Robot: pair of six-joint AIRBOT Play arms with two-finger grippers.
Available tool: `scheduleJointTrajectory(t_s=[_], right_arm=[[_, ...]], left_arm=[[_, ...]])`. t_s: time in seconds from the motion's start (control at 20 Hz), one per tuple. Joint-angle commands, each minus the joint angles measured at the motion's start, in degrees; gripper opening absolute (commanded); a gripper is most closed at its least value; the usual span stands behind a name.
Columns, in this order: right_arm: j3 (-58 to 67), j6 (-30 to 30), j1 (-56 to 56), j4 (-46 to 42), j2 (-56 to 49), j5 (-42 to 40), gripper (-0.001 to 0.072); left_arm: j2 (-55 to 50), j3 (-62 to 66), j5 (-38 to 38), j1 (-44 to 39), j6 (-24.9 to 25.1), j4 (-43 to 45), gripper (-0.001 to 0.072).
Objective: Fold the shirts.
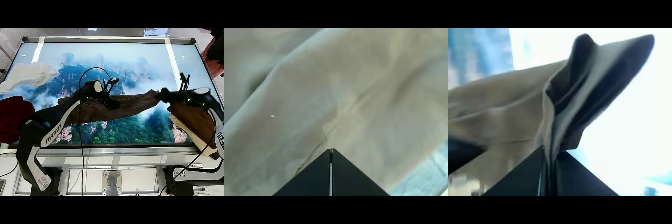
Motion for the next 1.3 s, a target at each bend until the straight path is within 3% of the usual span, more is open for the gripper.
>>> scheduleJointTrajectory(t_s=[0.0, 0.25, 0.55, 0.65, 0.9, 1.1, 1.25], right_arm=[[7.4, 0.1, 0.1, 0.3, 1.7, 10.0, 0.0023], [12.7, 0.3, 0.5, 0.1, 8.0, 11.5, 0.0023], [14.8, 0.6, 10.1, 0.2, 8.4, 10.0, 0.0022], [15.5, 0.7, 15.0, 0.1, 8.4, 8.3, 0.0022], [17.7, 2.3, 29.3, -1.2, 8.2, -3.9, 0.0021], [17.7, 5.0, 43.6, -1.4, 3.8, -16.5, 0.002], [17.7, 5.0, 54.4, 4.0, -3.6, -27.0, 0.002]], left_arm=[[-0.1, 0.0, 1.9, 0.0, -4.6, -0.1, 0.0008], [-0.1, 0.0, 2.8, -0.6, -5.1, -3.7, 0.0009], [0.2, 1.8, 3.5, -4.4, -0.9, -6.5, 0.0009], [1.3, 5.8, -0.2, -2.5, -4.2, 1.6, 0.0009], [7.4, 20.0, -17.4, 7.3, -19.7, 42.9, 0.001], [13.1, 24.5, -24.5, 17.4, -19.4, 45.2, 0.001], [14.9, 24.5, -27.2, 20.9, -18.9, 45.2, 0.001]])
